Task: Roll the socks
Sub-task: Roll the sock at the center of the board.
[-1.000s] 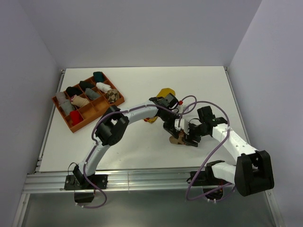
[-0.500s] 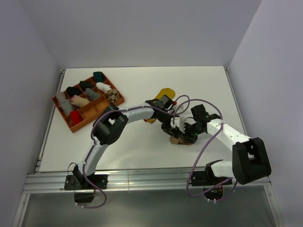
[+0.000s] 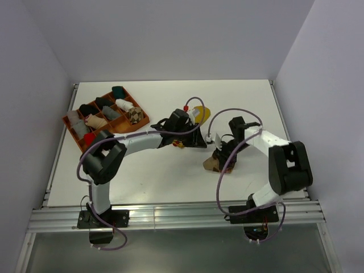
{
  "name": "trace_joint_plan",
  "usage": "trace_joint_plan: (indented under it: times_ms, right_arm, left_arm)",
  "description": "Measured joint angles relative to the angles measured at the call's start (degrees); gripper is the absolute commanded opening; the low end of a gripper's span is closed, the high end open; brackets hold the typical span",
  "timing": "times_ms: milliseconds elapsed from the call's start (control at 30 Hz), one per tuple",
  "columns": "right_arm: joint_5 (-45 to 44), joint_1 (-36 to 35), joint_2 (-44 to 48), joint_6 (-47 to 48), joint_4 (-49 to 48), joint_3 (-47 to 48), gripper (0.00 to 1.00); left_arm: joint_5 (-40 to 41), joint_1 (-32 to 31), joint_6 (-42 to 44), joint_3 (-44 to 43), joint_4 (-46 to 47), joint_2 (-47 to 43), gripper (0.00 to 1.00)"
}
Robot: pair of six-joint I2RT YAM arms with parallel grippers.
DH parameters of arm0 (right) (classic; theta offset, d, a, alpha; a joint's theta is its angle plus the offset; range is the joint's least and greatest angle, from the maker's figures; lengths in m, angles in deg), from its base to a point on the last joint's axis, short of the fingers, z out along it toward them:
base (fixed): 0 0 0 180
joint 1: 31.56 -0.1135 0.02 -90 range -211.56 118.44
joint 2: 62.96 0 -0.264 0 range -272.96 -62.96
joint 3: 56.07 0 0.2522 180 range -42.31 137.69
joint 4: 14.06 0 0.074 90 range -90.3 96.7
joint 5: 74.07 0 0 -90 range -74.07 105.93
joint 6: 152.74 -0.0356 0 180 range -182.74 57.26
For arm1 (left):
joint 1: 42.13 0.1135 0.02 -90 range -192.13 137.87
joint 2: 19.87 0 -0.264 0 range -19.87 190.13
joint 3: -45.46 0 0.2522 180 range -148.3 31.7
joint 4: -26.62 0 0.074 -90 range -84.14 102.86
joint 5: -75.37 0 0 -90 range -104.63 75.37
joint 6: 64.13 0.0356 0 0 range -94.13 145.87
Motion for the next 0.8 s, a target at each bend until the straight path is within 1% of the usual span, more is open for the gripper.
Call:
trace_joint_plan:
  times_ms: [67, 200, 267, 367, 533, 633, 800]
  right_arm:
    - [1.73, 1.51, -4.85, 0.7, 4.28, 4.2, 0.35]
    - [4.7, 4.7, -13.64, 2.4, 11.87, 11.39, 0.35]
    - [6.19, 6.29, -17.55, 3.23, 15.56, 14.45, 0.35]
    - [7.54, 7.69, -21.44, 3.72, 19.26, 17.27, 0.35]
    - [8.0, 8.33, -24.48, 3.48, 22.23, 19.61, 0.36]
    - [8.0, 8.33, -25.2, 3.39, 23.04, 20.09, 0.35]
    - [7.98, 8.33, -26.71, 3.37, 24.61, 21.05, 0.36]
  left_arm:
    - [3.48, -0.15, 0.61, 2.58, 1.99, -3.04, 0.33]
    - [11.54, -1.53, 4.61, 7.26, 5.44, -8.74, 0.34]
    - [15.98, -3.41, 8.61, 7.91, 6.71, -9.94, 0.35]
    - [22.27, -8.48, 15.85, 8.0, 8.44, -10.19, 0.38]
    - [24.57, -15.34, 25.03, 8.11, 11.04, -8.85, 0.43]
    - [24.79, -16.63, 28.94, 8.59, 12.59, -7.39, 0.45]
    - [25.18, -17.07, 33.79, 8.72, 13.7, -4.0, 0.48]
